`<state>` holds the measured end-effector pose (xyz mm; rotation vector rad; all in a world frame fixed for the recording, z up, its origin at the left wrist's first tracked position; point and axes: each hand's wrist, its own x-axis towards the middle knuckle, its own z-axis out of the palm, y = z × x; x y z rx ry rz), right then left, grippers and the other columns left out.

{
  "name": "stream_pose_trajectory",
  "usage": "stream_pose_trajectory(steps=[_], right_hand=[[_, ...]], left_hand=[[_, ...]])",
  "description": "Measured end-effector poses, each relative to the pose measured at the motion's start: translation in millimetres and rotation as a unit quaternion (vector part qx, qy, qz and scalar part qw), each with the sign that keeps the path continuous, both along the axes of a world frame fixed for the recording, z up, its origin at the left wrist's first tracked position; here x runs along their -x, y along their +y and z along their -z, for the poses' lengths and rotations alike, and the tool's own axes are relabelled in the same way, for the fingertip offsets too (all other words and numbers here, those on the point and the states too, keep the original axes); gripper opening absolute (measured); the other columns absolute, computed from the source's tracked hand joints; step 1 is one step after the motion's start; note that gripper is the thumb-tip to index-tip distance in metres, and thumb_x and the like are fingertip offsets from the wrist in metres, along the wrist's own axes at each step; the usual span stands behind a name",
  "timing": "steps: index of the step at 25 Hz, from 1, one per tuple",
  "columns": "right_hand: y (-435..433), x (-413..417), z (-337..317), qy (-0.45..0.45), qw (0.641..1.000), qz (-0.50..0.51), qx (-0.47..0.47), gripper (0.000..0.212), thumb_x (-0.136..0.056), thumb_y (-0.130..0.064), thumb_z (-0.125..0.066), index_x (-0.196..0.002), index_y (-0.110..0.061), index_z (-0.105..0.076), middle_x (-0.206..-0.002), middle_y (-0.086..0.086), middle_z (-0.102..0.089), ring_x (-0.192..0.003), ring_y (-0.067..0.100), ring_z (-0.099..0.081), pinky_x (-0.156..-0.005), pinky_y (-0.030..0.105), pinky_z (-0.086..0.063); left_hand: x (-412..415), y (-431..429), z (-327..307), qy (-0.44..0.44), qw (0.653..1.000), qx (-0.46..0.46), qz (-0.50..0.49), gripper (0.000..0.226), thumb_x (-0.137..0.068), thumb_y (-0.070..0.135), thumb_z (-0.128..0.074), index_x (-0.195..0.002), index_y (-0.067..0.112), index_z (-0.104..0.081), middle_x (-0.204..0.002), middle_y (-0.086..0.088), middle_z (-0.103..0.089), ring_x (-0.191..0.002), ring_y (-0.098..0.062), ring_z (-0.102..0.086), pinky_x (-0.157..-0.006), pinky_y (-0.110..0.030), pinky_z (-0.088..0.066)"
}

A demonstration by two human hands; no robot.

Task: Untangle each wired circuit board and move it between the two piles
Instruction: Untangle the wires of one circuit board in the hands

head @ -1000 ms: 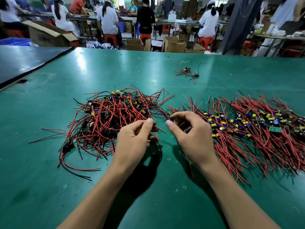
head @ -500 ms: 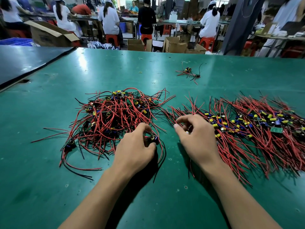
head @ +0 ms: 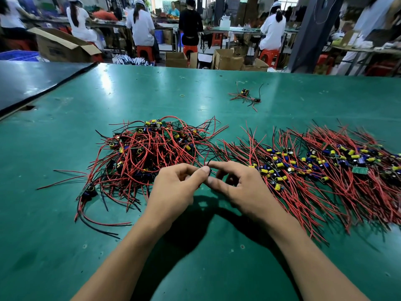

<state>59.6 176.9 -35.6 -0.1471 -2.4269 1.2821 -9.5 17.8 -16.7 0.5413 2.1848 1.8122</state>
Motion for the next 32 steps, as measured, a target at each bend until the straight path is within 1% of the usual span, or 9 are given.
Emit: stream_pose_trajectory(steps=[3,7,9,12,17,22,25,29,32], right_hand=[[-3.6,0.0,-1.8,-0.023,0.995,-0.029,0.097,0.028,-0.086,-0.026,-0.079,-0.111,-0.036,-0.071,-0.081,-0.014,-0.070,-0.059,-0.001,-0.055,-0.056,0.014,-0.044],[-2.4,1.1,-5.3,-0.029,0.982,-0.067,0.174,0.030,-0.087,-0.026,-0.073,-0.116,-0.023,-0.073,-0.078,-0.017,-0.072,-0.067,-0.006,-0.061,-0.065,0.008,-0.045],[-1.0,1.4,-4.3,-0.026,0.978,-0.073,0.192,0.021,-0.094,-0.022,-0.069,-0.113,-0.013,-0.074,-0.075,-0.018,-0.072,-0.070,-0.007,-0.063,-0.066,0.006,-0.045],[0.5,0.7,-5.1,-0.026,0.981,-0.045,0.187,0.017,-0.097,-0.021,-0.066,-0.099,-0.010,-0.078,-0.086,-0.006,-0.077,-0.082,0.000,-0.068,-0.075,0.009,-0.047],[3.2,3.4,-8.8,-0.020,0.953,0.039,0.300,0.018,-0.096,-0.017,-0.065,-0.085,-0.008,-0.075,-0.050,-0.013,-0.047,-0.044,0.004,-0.039,-0.045,0.016,-0.031],[-1.6,2.7,-15.5,-0.065,0.915,-0.041,0.397,0.017,-0.091,-0.023,-0.067,-0.078,-0.012,-0.069,-0.058,-0.002,-0.052,-0.041,0.006,-0.039,-0.040,0.014,-0.032],[-0.7,-1.1,-17.7,-0.087,0.899,-0.091,0.419,0.015,-0.078,-0.028,-0.073,-0.078,-0.014,-0.068,-0.060,-0.002,-0.054,-0.043,0.004,-0.044,-0.041,0.013,-0.035],[0.2,-2.8,-15.0,-0.069,0.892,-0.093,0.438,0.008,-0.075,-0.027,-0.077,-0.076,-0.021,-0.072,-0.069,0.000,-0.062,-0.057,0.009,-0.056,-0.056,0.020,-0.049],[0.3,-1.4,-14.9,-0.067,0.915,-0.038,0.396,0.021,-0.077,-0.040,-0.076,-0.071,-0.022,-0.068,-0.065,0.008,-0.051,-0.050,0.012,-0.045,-0.049,0.023,-0.040]], left_hand=[[-0.7,-1.9,-6.8,-0.193,0.977,-0.066,0.057,0.030,-0.092,0.028,-0.064,-0.077,0.004,-0.056,-0.047,0.002,-0.034,-0.030,-0.009,-0.026,-0.037,-0.014,-0.017],[-2.8,1.3,-6.5,-0.258,0.959,-0.089,0.073,0.022,-0.091,0.024,-0.065,-0.082,0.007,-0.054,-0.046,0.002,-0.030,-0.031,-0.008,-0.023,-0.040,-0.015,-0.012],[-6.9,5.3,-1.8,-0.240,0.965,-0.087,0.063,0.019,-0.090,0.020,-0.066,-0.093,0.005,-0.058,-0.048,0.001,-0.030,-0.032,-0.008,-0.023,-0.038,-0.013,-0.012],[-11.4,8.2,4.1,-0.205,0.973,-0.082,0.072,0.018,-0.088,0.013,-0.069,-0.087,0.000,-0.057,-0.050,-0.001,-0.028,-0.032,-0.008,-0.021,-0.034,-0.011,-0.016],[-13.8,10.1,3.8,-0.195,0.969,-0.080,0.131,0.019,-0.084,0.014,-0.073,-0.076,0.007,-0.057,-0.049,0.000,-0.034,-0.033,-0.008,-0.022,-0.033,-0.011,-0.019],[-8.4,0.5,-3.6,-0.239,0.943,-0.051,0.228,0.023,-0.080,0.023,-0.075,-0.067,0.017,-0.057,-0.051,-0.001,-0.042,-0.031,-0.009,-0.034,-0.034,-0.012,-0.023],[-6.3,-1.7,-3.9,-0.188,0.950,-0.025,0.248,0.027,-0.078,0.036,-0.075,-0.060,0.022,-0.061,-0.058,0.002,-0.045,-0.044,-0.009,-0.038,-0.044,-0.020,-0.026],[-9.6,7.5,5.0,-0.213,0.952,-0.093,0.199,0.023,-0.081,0.026,-0.072,-0.088,0.005,-0.067,-0.073,-0.008,-0.060,-0.057,-0.011,-0.051,-0.052,-0.020,-0.038],[-10.8,10.0,8.4,-0.181,0.964,-0.083,0.178,0.015,-0.087,0.009,-0.068,-0.095,-0.003,-0.066,-0.077,-0.012,-0.064,-0.059,-0.014,-0.054,-0.052,-0.020,-0.043]])
